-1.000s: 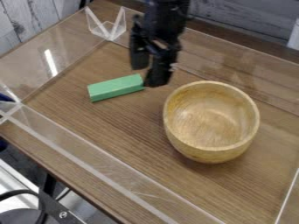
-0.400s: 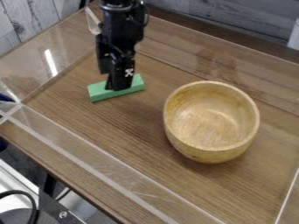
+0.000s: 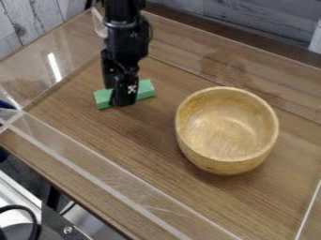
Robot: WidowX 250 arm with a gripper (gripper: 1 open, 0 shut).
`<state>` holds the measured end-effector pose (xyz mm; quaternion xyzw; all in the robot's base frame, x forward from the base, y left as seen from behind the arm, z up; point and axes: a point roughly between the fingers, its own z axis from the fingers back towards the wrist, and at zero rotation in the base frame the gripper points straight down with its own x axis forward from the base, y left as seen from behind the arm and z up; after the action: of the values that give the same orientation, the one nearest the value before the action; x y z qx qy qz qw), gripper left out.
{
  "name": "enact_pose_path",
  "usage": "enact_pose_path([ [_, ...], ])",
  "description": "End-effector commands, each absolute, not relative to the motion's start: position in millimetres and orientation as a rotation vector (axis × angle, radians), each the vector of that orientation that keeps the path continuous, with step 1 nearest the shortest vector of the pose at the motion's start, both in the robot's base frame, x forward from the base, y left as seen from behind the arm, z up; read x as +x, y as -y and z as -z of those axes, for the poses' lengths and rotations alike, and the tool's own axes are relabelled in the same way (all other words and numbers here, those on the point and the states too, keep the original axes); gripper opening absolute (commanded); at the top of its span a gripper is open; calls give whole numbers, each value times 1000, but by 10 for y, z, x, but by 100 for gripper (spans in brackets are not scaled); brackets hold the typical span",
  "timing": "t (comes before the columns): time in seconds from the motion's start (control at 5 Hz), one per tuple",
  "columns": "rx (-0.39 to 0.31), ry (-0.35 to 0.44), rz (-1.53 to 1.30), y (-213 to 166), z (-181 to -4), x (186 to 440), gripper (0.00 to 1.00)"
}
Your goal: Put the green block in the brown bowl
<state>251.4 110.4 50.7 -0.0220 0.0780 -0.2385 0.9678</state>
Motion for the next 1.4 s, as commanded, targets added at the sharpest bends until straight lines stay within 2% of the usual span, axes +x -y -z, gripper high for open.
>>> enact_pose_path([
  [0.0, -23, -127, 483, -1196, -499, 2617, 100],
  [0.4, -35, -128, 481, -1224, -438, 2665, 100],
  [0.6, -42, -128, 481, -1237, -389, 2686, 0],
  [1.2, -74, -141, 501, -1238, -150, 2730, 0],
])
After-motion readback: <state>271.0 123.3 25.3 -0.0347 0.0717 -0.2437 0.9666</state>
